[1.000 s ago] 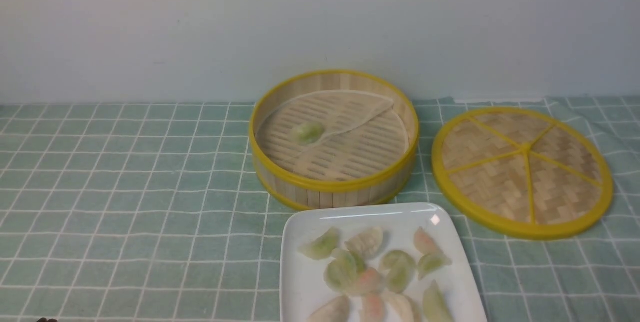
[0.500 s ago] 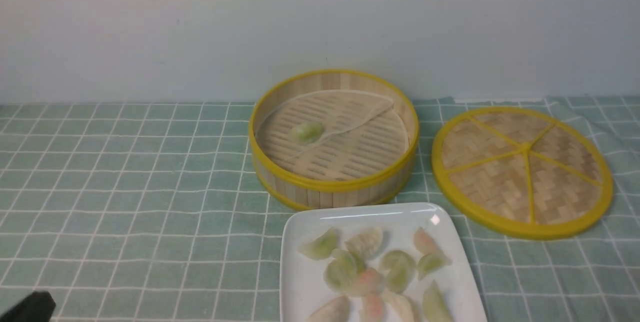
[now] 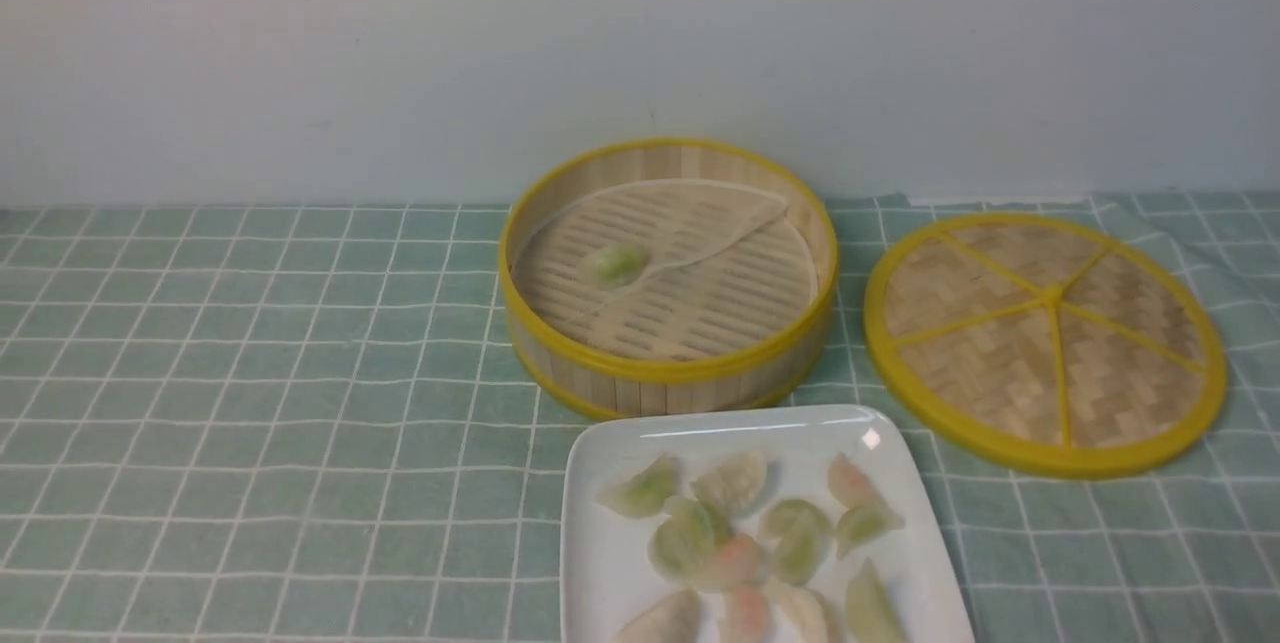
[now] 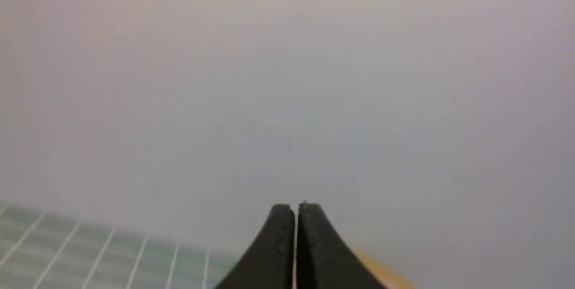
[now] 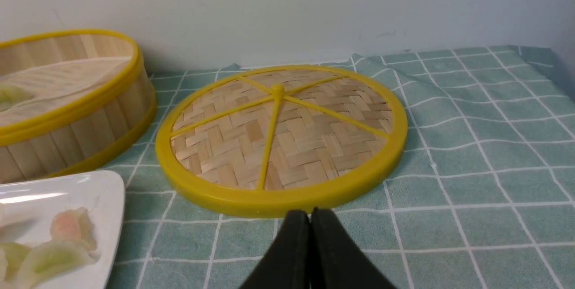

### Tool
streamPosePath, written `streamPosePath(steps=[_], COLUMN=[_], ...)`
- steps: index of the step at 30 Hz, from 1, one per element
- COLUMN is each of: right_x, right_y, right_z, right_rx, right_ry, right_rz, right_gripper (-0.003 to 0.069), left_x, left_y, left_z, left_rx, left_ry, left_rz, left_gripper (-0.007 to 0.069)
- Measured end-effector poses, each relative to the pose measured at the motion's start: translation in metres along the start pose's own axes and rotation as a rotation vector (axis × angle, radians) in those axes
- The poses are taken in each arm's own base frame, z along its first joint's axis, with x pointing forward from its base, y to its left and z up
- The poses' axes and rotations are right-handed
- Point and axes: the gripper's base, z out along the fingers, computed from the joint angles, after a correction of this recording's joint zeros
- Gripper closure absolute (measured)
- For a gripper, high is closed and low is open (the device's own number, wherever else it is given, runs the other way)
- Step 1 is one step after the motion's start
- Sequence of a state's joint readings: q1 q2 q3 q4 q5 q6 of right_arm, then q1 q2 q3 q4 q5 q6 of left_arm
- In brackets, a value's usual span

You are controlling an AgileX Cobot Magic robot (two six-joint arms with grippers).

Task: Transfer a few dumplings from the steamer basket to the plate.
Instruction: Use the left arm to grab a dumpling from the steamer

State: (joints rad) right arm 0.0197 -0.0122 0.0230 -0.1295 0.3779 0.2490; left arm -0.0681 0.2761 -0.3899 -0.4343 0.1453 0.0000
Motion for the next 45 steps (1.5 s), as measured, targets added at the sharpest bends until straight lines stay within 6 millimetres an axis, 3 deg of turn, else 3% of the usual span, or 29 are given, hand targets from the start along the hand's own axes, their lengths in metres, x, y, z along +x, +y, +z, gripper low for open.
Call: streamPosePath(steps=[1, 2, 4, 5, 7, 9, 12, 13, 15, 16, 18, 23, 26, 32, 37, 42, 45], right_x=[0.0, 0.0, 0.0, 0.0, 0.0, 0.0, 0.0, 0.0, 0.0, 0.0, 0.0, 0.0, 0.0, 0.0, 0.0, 0.0, 0.0], right_y=[0.0, 0.0, 0.0, 0.0, 0.0, 0.0, 0.0, 0.0, 0.0, 0.0, 0.0, 0.0, 0.0, 0.0, 0.0, 0.0, 0.0], right_z=[0.0, 0.0, 0.0, 0.0, 0.0, 0.0, 0.0, 0.0, 0.0, 0.0, 0.0, 0.0, 0.0, 0.0, 0.0, 0.0, 0.0], right_rx=[0.0, 0.0, 0.0, 0.0, 0.0, 0.0, 0.0, 0.0, 0.0, 0.0, 0.0, 0.0, 0.0, 0.0, 0.0, 0.0, 0.0], right_ry=[0.0, 0.0, 0.0, 0.0, 0.0, 0.0, 0.0, 0.0, 0.0, 0.0, 0.0, -0.001, -0.001, -0.001, -0.001, -0.001, -0.001], right_rz=[0.0, 0.0, 0.0, 0.0, 0.0, 0.0, 0.0, 0.0, 0.0, 0.0, 0.0, 0.0, 0.0, 0.0, 0.0, 0.0, 0.0], right_gripper=[0.0673, 0.0673, 0.0673, 0.0673, 0.0673, 0.0673, 0.0673, 0.0673, 0.0673, 0.0673, 0.0673, 0.0673, 0.0673, 0.0673, 0.0673, 0.0673, 0.0673], left_x=[0.002, -0.008, -0.01, -0.014, -0.013, -0.018, -0.013, -0.017, -0.004, -0.003, 0.01, 0.042, 0.054, 0.108, 0.13, 0.163, 0.182], left_y=[0.0, -0.007, -0.011, -0.012, -0.013, -0.015, -0.014, -0.017, -0.021, -0.022, -0.037, -0.054, -0.061, -0.073, -0.072, -0.061, -0.053], left_z=[0.006, 0.021, 0.054, 0.057, 0.101, 0.133, 0.182, 0.187, 0.234, 0.237, 0.272, 0.321, 0.338, 0.38, 0.398, 0.413, 0.417], left_rx=[-0.01, -0.025, -0.066, -0.065, -0.079, -0.063, -0.019, -0.01, 0.056, 0.063, 0.132, 0.181, 0.207, 0.319, 0.352, 0.338, 0.335], left_ry=[0.058, 0.189, 0.46, 0.47, 0.748, 0.86, 1.004, 1.0, 1.101, 1.107, 1.162, 1.212, 1.208, 1.236, 1.206, 1.176, 1.194], left_rz=[0.006, 0.055, 0.112, 0.123, 0.198, 0.232, 0.263, 0.269, 0.33, 0.338, 0.405, 0.526, 0.566, 0.67, 0.695, 0.689, 0.692], left_gripper=[0.0631, 0.0631, 0.0631, 0.0631, 0.0631, 0.0631, 0.0631, 0.0631, 0.0631, 0.0631, 0.0631, 0.0631, 0.0631, 0.063, 0.0593, 0.0415, 0.0254])
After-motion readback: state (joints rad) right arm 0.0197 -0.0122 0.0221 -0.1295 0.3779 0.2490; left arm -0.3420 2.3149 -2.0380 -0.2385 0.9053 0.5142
